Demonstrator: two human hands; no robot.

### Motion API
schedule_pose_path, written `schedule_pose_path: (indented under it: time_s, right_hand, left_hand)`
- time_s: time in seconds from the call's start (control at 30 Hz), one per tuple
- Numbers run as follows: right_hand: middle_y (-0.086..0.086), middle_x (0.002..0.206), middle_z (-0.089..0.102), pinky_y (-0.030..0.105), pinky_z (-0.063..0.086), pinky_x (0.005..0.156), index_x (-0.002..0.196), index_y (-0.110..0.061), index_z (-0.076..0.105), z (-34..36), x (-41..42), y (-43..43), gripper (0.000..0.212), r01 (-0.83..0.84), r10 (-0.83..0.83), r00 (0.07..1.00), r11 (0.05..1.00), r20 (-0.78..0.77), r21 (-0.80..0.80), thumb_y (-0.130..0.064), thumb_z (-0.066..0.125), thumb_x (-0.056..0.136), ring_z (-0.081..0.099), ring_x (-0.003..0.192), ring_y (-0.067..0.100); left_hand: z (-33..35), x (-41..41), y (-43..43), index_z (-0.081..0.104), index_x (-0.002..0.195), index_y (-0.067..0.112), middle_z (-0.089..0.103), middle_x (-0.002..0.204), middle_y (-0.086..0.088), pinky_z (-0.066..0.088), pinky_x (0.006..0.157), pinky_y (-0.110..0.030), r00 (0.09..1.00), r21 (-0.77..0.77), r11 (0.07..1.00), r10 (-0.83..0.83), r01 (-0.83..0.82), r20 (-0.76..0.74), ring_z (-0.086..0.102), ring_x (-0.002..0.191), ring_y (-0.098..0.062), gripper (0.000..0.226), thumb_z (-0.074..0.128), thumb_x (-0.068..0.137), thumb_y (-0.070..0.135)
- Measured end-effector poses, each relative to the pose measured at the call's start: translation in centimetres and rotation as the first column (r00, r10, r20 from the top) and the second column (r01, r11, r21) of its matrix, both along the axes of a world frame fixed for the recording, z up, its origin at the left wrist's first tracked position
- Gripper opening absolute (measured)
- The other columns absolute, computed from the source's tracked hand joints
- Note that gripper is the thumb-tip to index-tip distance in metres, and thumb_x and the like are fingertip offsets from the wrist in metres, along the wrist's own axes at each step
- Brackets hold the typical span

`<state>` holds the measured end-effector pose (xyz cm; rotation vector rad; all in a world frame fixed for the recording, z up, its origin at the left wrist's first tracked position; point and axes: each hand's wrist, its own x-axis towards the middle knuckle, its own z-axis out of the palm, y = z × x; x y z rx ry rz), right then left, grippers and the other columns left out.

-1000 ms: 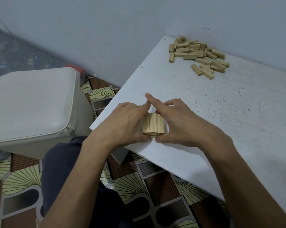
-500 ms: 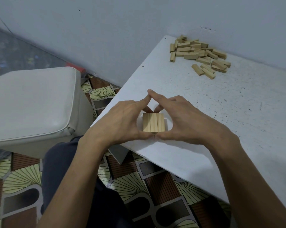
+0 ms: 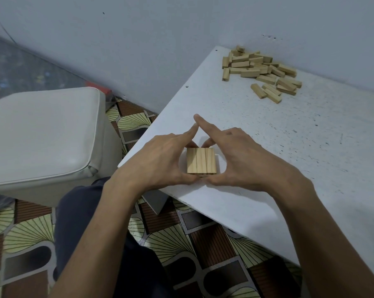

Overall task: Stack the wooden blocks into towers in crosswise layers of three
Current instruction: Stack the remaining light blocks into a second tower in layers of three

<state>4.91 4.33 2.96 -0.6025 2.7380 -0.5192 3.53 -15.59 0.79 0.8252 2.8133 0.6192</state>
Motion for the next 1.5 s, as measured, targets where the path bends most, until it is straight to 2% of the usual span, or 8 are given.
schedule_pose_path:
  time_s: [0.17,0.3,0.4,0.73,1.0,1.17,1.33,1.5]
  right_hand:
    - [-0.003,0.138,0.048,0.029,0.033,0.096,0.149,-0.05,-0.019,-0.68,0.15,0.18,0.121,0.03,-0.029,0.999,0.999,0.027,-0.013,-0.045,0.079,0.077,0.029,0.128,0.016]
    - [-0.002,0.136,0.049,0.027,0.028,0.094,0.149,-0.05,-0.019,-0.98,0.09,0.17,0.121,0.026,-0.026,0.999,1.0,0.02,-0.013,-0.044,0.079,0.078,0.029,0.127,0.016]
    - [-0.005,0.136,0.049,0.025,0.023,0.096,0.149,-0.048,-0.019,-1.1,0.02,0.22,0.121,0.018,-0.018,1.0,1.0,0.015,-0.006,-0.042,0.079,0.078,0.03,0.126,0.016]
    - [-0.004,0.135,0.05,0.03,0.033,0.097,0.151,-0.047,-0.016,-1.12,-0.14,0.13,0.119,0.028,-0.028,1.0,1.0,0.011,-0.006,-0.043,0.079,0.079,0.03,0.127,0.018]
    - [-0.008,0.133,0.049,0.023,0.024,0.091,0.152,-0.043,-0.016,-0.81,0.04,-0.07,0.118,0.004,-0.004,1.0,1.0,-0.006,0.01,-0.04,0.077,0.081,0.03,0.124,0.015]
    - [-0.009,0.136,0.049,0.026,0.028,0.096,0.152,-0.042,-0.016,-0.7,0.08,-0.2,0.117,0.008,-0.007,1.0,1.0,-0.003,0.024,-0.041,0.077,0.081,0.029,0.126,0.017]
    - [-0.009,0.134,0.05,0.02,0.019,0.091,0.153,-0.042,-0.014,-0.54,0.07,-0.14,0.117,0.006,-0.006,1.0,1.0,0.008,0.021,-0.04,0.078,0.08,0.028,0.126,0.014]
    - [-0.007,0.137,0.051,0.021,0.017,0.092,0.153,-0.042,-0.014,-0.33,-0.08,-0.27,0.119,0.004,-0.005,1.0,0.999,0.018,0.035,-0.044,0.079,0.078,0.028,0.131,0.014]
  left_hand:
    - [-0.62,-0.12,0.1,0.012,0.158,0.022,0.057,0.138,0.012,0.034,0.094,-0.024,1.0,-0.026,1.0,-0.012,0.012,-0.026,0.051,0.119,-0.015,0.11,0.077,0.076,0.053]
    - [-0.81,-0.12,0.25,0.012,0.158,0.021,0.058,0.137,0.008,0.037,0.099,-0.031,0.999,-0.049,0.999,-0.022,0.02,-0.042,0.052,0.118,-0.019,0.109,0.076,0.076,0.054]
    - [-0.9,-0.16,0.26,0.011,0.158,0.021,0.058,0.138,0.006,0.036,0.102,-0.031,0.998,-0.069,0.997,-0.024,0.02,-0.052,0.051,0.12,-0.019,0.108,0.074,0.078,0.055]
    - [-0.81,-0.02,0.62,0.009,0.158,0.02,0.058,0.137,0.002,0.033,0.101,-0.03,0.996,-0.116,0.993,-0.023,0.012,-0.092,0.05,0.121,-0.02,0.107,0.072,0.079,0.054]
    - [-0.78,0.18,0.83,0.01,0.158,0.02,0.061,0.129,0.002,0.032,0.098,-0.029,0.99,-0.118,0.993,-0.022,0.006,-0.136,0.052,0.113,-0.02,0.106,0.071,0.079,0.054]
    - [-0.71,0.22,0.81,0.012,0.158,0.02,0.062,0.126,0.001,0.033,0.094,-0.028,0.991,-0.112,0.994,-0.022,0.007,-0.135,0.052,0.11,-0.021,0.104,0.071,0.079,0.054]
    - [-0.54,0.3,0.84,0.012,0.158,0.02,0.061,0.128,0.001,0.033,0.095,-0.028,0.992,-0.113,0.994,-0.022,0.008,-0.128,0.052,0.112,-0.021,0.103,0.071,0.08,0.054]
    - [-0.39,0.33,0.79,0.012,0.158,0.022,0.061,0.13,0.0,0.035,0.098,-0.03,0.993,-0.113,0.994,-0.022,0.009,-0.115,0.052,0.115,-0.021,0.103,0.071,0.08,0.054]
